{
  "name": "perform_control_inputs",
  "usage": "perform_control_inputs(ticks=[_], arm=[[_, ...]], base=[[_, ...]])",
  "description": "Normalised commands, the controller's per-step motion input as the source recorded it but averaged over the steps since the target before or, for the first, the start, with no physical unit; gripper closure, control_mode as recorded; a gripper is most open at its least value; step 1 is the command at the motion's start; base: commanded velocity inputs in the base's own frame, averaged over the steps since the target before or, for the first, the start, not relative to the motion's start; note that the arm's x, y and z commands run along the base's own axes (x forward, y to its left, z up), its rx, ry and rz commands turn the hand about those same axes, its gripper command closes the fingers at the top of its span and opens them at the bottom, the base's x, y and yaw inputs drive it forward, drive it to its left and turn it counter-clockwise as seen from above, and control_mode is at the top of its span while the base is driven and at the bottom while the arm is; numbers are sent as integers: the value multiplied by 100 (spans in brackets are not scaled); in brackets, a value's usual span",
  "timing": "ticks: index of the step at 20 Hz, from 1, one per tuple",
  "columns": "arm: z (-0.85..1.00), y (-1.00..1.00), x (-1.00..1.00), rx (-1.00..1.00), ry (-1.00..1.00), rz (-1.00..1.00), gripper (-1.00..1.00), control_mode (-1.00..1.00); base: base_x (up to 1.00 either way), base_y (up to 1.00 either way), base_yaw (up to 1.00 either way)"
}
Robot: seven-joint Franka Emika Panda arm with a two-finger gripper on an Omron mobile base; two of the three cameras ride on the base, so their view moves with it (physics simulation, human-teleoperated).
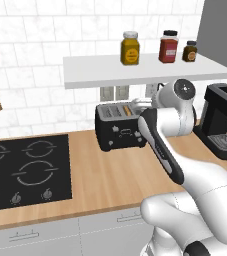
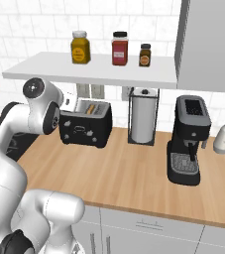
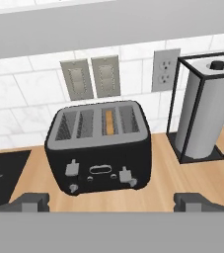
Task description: Start the toaster. Once the lever pops up, take the bread to the plate on the dining counter.
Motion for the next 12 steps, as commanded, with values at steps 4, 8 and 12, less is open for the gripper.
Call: perform_control_inputs(ticks=[4, 8, 12], arm=[[0, 0, 0, 0, 0, 0, -100, -100], [0, 0, 0, 0, 0, 0, -100, -100], [0, 0, 0, 0, 0, 0, -100, -100]], base=[[0, 0, 0], [0, 0, 0], [0, 0, 0]])
